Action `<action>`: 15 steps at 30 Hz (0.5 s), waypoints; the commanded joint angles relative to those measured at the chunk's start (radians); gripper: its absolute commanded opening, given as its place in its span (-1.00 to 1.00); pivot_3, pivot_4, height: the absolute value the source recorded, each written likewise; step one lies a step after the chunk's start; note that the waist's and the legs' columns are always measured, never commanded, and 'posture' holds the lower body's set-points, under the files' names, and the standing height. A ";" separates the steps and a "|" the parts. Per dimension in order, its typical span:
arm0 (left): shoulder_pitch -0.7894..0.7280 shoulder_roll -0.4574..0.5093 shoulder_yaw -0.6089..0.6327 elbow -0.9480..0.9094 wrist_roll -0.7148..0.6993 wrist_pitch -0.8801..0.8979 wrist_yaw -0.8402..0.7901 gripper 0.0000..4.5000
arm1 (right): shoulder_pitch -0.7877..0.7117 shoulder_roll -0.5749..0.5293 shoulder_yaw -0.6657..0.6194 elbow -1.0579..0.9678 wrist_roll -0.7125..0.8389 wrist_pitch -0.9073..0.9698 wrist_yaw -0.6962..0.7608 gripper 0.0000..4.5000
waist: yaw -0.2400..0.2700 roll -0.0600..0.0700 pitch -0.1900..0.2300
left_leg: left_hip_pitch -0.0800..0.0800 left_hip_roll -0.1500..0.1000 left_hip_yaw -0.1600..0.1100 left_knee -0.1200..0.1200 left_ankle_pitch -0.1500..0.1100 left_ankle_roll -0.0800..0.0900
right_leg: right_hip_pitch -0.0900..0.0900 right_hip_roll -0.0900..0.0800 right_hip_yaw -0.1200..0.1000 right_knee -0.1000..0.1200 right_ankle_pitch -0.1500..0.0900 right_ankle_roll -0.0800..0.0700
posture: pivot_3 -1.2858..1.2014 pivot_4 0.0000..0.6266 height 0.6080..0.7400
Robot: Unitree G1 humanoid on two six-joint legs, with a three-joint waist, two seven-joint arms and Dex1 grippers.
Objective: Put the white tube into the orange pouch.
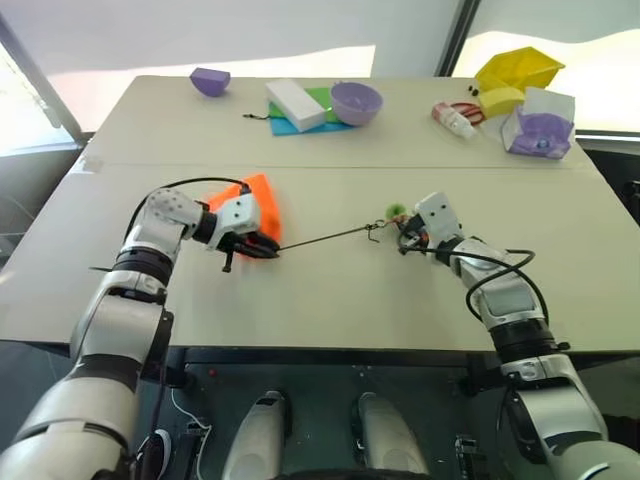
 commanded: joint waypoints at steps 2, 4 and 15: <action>0.023 -0.009 0.050 -0.061 -0.073 0.110 -0.035 0.16 | 0.041 0.012 -0.007 -0.116 0.047 0.041 0.062 -0.01 | -0.001 0.000 0.000 | 0.000 0.000 0.000 0.000 0.000 0.000 | 0.000 0.000 0.000 0.000 0.000 0.000 | 0.03 -0.52 1.00; 0.032 -0.017 0.089 -0.106 -0.127 0.172 -0.030 0.38 | 0.069 0.010 0.008 -0.190 0.078 0.065 0.120 0.46 | -0.002 0.000 0.000 | 0.000 0.000 0.000 0.000 0.000 0.000 | 0.000 0.000 0.000 0.000 0.000 0.000 | 0.03 -0.52 1.00; 0.136 -0.016 0.351 -0.436 -0.357 0.408 0.268 0.38 | 0.148 -0.019 -0.104 -0.413 0.207 -0.088 0.267 0.87 | 0.000 0.000 0.000 | 0.000 0.001 -0.001 0.001 0.000 0.000 | 0.001 0.000 0.000 0.000 0.000 0.000 | 0.03 -0.52 1.00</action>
